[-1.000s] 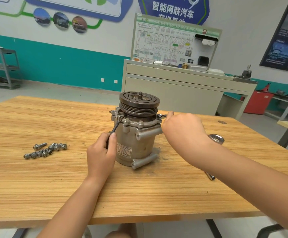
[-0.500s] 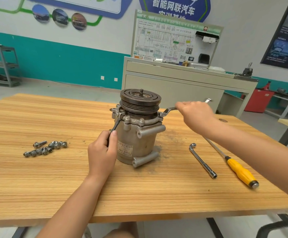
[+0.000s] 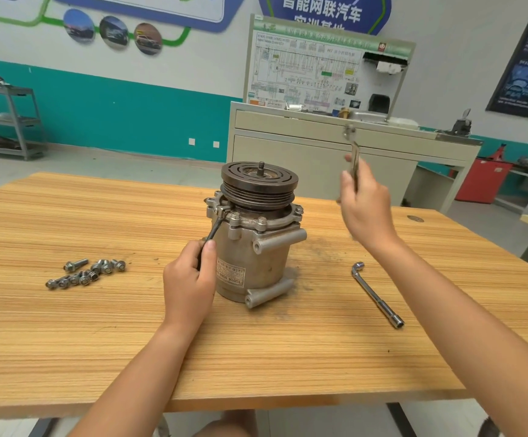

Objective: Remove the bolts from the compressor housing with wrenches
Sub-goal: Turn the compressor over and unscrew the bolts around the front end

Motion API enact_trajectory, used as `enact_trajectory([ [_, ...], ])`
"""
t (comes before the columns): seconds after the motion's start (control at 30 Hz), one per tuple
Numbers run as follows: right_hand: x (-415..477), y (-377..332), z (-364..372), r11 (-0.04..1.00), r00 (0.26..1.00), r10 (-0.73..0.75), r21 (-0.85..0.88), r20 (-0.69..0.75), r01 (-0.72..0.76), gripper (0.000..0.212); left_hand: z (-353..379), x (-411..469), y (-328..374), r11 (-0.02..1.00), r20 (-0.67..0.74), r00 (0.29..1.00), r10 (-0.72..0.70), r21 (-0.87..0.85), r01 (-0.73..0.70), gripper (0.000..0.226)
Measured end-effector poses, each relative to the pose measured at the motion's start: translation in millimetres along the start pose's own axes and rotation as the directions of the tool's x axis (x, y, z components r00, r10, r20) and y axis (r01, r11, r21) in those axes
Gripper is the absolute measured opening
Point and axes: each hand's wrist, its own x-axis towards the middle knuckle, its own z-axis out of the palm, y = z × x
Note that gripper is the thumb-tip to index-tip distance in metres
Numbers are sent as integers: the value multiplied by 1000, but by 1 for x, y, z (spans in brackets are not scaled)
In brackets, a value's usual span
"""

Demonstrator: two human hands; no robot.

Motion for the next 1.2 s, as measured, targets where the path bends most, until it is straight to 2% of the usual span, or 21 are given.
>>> enact_trajectory([
  [0.03, -8, -2, -12, 997, 998, -50, -53, 34, 52, 36, 0, 0, 0, 1000, -1, 1000, 7, 2, -7, 35],
  [0.1, -25, -8, -31, 949, 978, -118, -269, 171, 162, 38, 1, -1, -1, 1000, -3, 1000, 13, 7, -13, 37],
  [0.17, -36, -15, -39, 854, 951, -81, -472, 297, 220, 42, 1, 0, -3, 1000, -4, 1000, 4, 15, -4, 39],
  [0.23, -40, -27, -39, 770, 913, 9, -586, 407, 254, 49, 1, 0, -4, 1000, 0, 1000, -9, 15, 9, 38],
  [0.33, -38, -43, -38, 708, 883, 78, -649, 463, 278, 52, 1, 0, -5, 1000, 3, 1000, -10, 28, 10, 34],
  [0.47, -32, -72, -35, 554, 819, 90, -712, 567, 432, 48, 0, 0, -3, 1000, 5, 1000, -6, 27, 6, 35],
  [0.53, -28, -83, -33, 525, 787, 103, -705, 609, 477, 43, 0, 0, -3, 1000, 7, 1000, -17, 22, 17, 34],
  [0.63, -24, -74, -34, 507, 784, 52, -692, 619, 513, 35, 0, -1, -2, 1000, 10, 1000, -22, 9, 22, 38],
  [0.73, -15, -45, -42, 519, 797, -24, -674, 603, 526, 42, 0, 0, -1, 1000, 11, 1000, -21, 5, 21, 41],
  [0.83, 2, -13, -40, 466, 769, -125, -647, 627, 604, 49, 1, 0, -4, 999, 11, 999, -33, 4, 33, 39],
  [0.9, 12, 3, -31, 483, 783, -158, -644, 602, 593, 46, 1, 0, -5, 999, 11, 999, -33, 7, 33, 36],
  [1.0, 20, 17, -7, 581, 810, -264, -584, 524, 567, 36, 1, 0, -6, 1000, 10, 1000, -20, 23, 20, 32],
  [1.1, 20, 15, 24, 742, 831, -454, -381, 321, 552, 20, 0, 0, -6, 1000, 7, 1000, -17, 24, 17, 34],
  [1.2, 18, 5, 43, 819, 849, -463, -243, 254, 520, 27, 0, 0, -5, 1000, 7, 1000, -17, 25, 17, 35],
])
